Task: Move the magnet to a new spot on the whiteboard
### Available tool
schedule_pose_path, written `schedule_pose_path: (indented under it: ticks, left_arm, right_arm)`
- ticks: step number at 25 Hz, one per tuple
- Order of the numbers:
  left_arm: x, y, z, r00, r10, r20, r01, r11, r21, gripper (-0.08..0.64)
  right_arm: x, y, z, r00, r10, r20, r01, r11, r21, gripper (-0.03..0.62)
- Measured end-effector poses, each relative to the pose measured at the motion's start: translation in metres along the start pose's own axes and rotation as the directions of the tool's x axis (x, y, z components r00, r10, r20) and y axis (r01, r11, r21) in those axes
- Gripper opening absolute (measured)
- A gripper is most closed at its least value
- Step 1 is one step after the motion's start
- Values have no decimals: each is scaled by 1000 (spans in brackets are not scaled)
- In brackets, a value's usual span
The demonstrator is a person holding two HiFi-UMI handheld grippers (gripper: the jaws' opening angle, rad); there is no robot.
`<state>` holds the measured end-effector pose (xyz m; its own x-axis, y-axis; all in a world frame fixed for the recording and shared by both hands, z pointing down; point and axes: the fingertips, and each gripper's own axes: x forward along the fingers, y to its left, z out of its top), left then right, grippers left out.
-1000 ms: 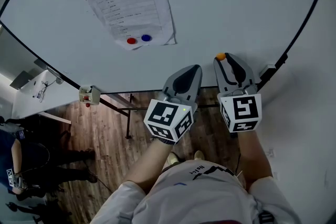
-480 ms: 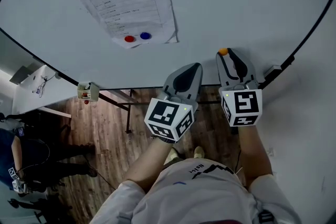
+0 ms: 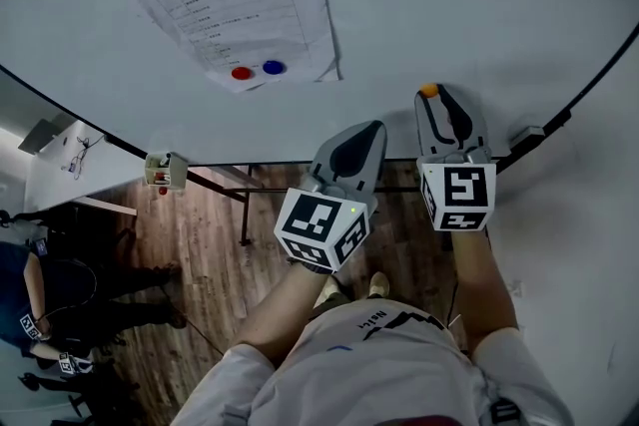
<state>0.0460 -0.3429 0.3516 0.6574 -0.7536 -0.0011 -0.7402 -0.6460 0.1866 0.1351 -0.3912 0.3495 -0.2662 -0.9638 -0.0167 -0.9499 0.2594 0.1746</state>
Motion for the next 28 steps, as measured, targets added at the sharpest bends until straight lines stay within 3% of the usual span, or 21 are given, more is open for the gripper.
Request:
schedule_pose_path:
  ticks: [28]
  left_arm:
    - [10, 15, -7, 1000, 4, -19, -5, 1000, -15, 12]
  right_arm:
    - [24, -8, -12, 997, -66, 28, 67, 997, -35, 124]
